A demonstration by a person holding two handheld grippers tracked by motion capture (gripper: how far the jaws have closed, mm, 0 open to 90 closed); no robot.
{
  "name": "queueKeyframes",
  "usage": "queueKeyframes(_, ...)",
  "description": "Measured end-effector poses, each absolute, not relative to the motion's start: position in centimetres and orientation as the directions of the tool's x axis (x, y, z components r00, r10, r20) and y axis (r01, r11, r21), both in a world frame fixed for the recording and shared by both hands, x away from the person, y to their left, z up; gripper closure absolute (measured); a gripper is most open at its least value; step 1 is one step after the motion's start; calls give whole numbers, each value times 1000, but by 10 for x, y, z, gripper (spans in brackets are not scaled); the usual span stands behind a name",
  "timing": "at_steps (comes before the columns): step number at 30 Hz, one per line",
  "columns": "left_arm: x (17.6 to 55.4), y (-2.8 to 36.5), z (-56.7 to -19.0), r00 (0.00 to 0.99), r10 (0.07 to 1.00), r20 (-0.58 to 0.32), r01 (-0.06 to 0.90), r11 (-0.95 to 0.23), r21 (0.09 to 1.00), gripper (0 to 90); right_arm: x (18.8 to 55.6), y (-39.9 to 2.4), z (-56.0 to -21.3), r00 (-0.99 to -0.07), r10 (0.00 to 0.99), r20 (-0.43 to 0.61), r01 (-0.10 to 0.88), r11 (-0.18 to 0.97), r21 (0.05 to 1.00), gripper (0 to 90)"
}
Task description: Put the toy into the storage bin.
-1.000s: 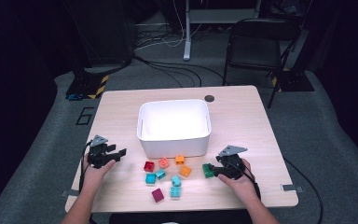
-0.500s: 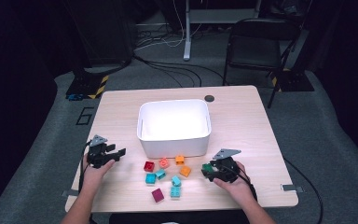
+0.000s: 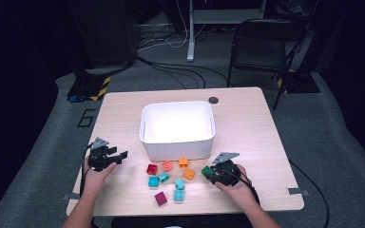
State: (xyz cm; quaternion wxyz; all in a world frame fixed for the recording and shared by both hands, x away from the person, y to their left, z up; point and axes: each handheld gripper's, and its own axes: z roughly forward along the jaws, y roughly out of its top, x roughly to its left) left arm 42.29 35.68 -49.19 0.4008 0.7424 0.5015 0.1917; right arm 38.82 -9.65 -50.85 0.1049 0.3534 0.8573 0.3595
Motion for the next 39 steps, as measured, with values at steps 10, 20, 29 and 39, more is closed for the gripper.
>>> queueKeyframes(10,422,358,-492,423,898,-123,592,-171,787,409,388,-97,-497,-743,666,74,513,494,702,586)
queueKeyframes(20,420,359,-492,423,898,-118,591,-174,788,411,386,-96,-477,-770,636,55,479,519,708,586)
queueKeyframes(29,419,361,-492,419,900,-124,594,-168,787,412,385,-96,-450,-786,614,69,471,522,711,586)
queueKeyframes(39,419,360,-493,420,899,-125,595,-169,785,412,386,-100,-415,-805,588,78,458,532,712,587)
